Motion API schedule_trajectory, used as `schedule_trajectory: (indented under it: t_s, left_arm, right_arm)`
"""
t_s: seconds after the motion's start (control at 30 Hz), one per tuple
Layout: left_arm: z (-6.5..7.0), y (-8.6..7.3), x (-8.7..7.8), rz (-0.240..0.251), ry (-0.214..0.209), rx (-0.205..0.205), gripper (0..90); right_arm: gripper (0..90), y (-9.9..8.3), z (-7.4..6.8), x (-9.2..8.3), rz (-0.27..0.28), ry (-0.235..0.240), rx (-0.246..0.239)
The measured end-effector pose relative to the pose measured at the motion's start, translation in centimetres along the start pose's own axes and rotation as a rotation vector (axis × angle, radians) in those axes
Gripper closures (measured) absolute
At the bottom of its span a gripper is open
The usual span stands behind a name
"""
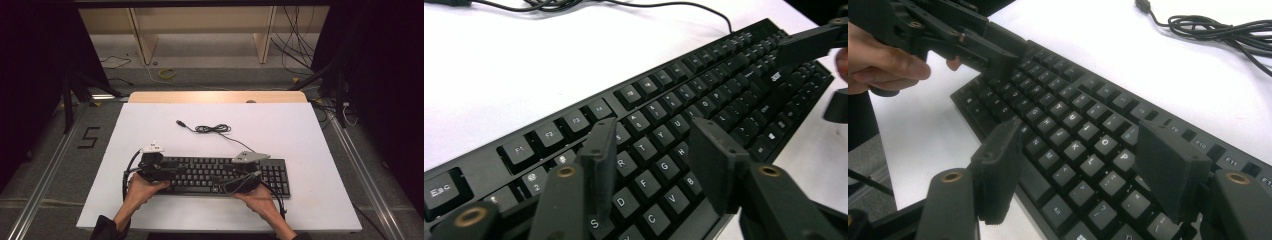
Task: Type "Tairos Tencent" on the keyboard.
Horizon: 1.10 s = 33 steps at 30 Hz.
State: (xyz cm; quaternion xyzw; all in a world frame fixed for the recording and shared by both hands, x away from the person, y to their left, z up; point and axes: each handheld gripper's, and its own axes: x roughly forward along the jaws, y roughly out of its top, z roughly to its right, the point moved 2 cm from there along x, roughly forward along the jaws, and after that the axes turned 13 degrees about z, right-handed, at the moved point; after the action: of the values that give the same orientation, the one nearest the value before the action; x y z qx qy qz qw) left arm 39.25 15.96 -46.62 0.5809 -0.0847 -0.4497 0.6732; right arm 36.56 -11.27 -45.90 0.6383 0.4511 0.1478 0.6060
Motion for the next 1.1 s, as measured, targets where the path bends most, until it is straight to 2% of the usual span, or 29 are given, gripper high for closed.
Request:
schedule_trajectory:
  t_s: [0.2,0.53,0.63,0.8,1.1]
  left_arm:
    - [0.1,0.1,-0.3,0.025,-0.009,-0.005,42.1]
    - [0.0,-0.1,-1.3,0.052,-0.006,-0.018,36.7]
    - [-0.1,-0.2,-1.5,0.061,-0.008,-0.021,35.4]
    - [0.0,-0.4,-1.9,0.072,-0.008,-0.017,33.3]
    - [-0.1,-0.8,-2.6,0.096,-0.013,-0.026,30.1]
  right_arm:
    - [36.7,0.2,0.1,0.6,-0.005,0.0,0.002]
    - [42.9,0.5,0.7,1.5,-0.017,-0.018,0.005]
    - [47.9,0.5,0.9,1.8,-0.027,-0.026,0.005]
    - [61.3,0.3,1.2,2.3,-0.043,-0.041,0.008]
    - [85.0,0.3,1.2,3.6,-0.084,-0.062,-0.018]
